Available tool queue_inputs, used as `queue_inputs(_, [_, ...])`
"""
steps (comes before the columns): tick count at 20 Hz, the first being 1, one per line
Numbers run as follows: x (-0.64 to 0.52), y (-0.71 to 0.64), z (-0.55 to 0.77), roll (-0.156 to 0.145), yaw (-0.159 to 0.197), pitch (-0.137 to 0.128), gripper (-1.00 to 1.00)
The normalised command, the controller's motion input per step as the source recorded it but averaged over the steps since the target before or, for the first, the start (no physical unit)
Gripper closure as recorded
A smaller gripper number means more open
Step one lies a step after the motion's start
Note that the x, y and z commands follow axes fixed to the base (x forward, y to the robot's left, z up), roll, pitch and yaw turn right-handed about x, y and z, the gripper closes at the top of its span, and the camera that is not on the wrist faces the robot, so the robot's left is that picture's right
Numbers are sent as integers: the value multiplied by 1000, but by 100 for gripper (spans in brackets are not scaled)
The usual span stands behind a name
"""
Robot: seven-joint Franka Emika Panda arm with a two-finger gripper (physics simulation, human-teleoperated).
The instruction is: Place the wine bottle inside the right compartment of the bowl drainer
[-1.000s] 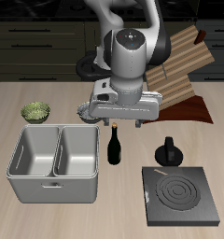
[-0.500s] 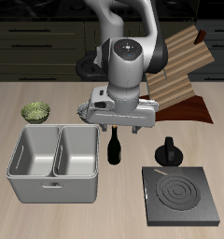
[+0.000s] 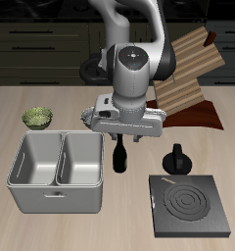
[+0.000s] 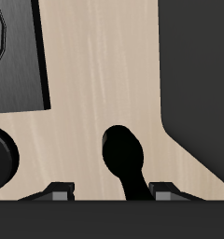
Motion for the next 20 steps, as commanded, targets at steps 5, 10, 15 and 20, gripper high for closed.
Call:
queue_inputs(5, [-54,-77,79,7,-8,-17,100])
queue_inputs(10, [-36,-73,126,1,12,-26,100])
queue_inputs(15, [-131,-34,218,14,-2,-26,100])
queue_inputs(20, [-228,-23,285,7,-1,-12,100])
